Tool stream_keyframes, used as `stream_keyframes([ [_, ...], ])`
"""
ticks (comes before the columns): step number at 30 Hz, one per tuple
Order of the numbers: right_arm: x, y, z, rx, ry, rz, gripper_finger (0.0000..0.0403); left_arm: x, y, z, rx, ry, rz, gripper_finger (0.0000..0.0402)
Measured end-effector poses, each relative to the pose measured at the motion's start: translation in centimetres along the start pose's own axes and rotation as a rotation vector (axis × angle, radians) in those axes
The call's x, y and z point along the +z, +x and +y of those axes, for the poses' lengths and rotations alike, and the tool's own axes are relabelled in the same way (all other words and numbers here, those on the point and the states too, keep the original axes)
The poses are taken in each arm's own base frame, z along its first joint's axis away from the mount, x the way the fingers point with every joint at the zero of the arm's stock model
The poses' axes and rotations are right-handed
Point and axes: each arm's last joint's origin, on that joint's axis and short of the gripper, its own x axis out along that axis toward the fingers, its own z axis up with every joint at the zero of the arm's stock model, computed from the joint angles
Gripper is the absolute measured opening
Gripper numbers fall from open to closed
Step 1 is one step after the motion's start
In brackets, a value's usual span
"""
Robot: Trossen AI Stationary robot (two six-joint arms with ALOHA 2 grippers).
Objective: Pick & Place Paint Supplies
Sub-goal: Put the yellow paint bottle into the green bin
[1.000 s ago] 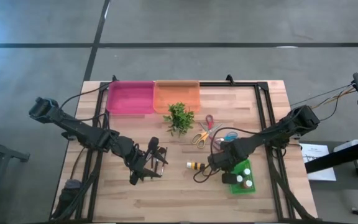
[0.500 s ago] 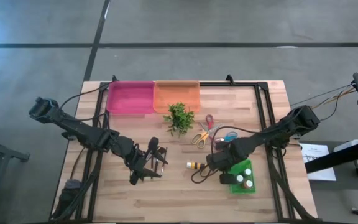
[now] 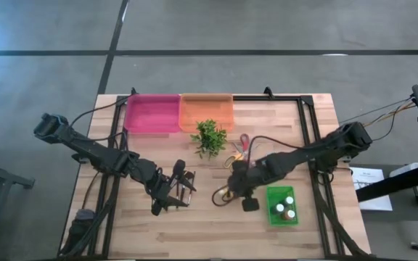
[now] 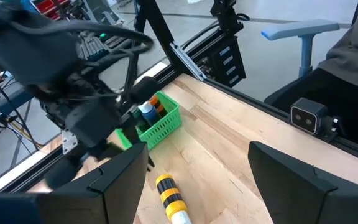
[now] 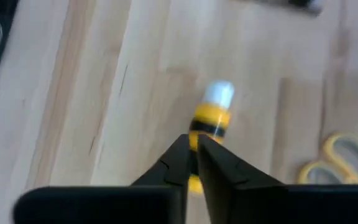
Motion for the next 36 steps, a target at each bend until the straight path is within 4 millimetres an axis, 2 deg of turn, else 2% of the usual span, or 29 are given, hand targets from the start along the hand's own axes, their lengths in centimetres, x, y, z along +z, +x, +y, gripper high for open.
stream_keyframes([
  [9, 0.9, -0.1, -1.9, -0.023, -0.008, -0.068, 0.0185, -0.6, -0.5, 0.0, 0.051, -0.041, 0.100, 0.0287],
  [14, 1.5, 0.8, -1.8, -0.007, -0.023, -0.129, 0.0232, -0.7, -1.3, -0.1, 0.044, -0.079, 0.136, 0.0287],
  [22, 1.4, 6.4, -2.0, -0.004, -0.015, -0.011, 0.0246, -1.1, -1.8, -0.3, 0.028, -0.127, 0.189, 0.0287],
  [31, 3.7, 9.0, -2.0, -0.102, 0.023, 0.113, 0.0246, -1.1, -1.8, -0.3, 0.028, -0.134, 0.190, 0.0287],
  [36, 3.5, 10.8, -2.2, -0.162, 0.071, 0.231, 0.0246, -1.4, -1.8, -0.4, 0.022, -0.139, 0.197, 0.0287],
])
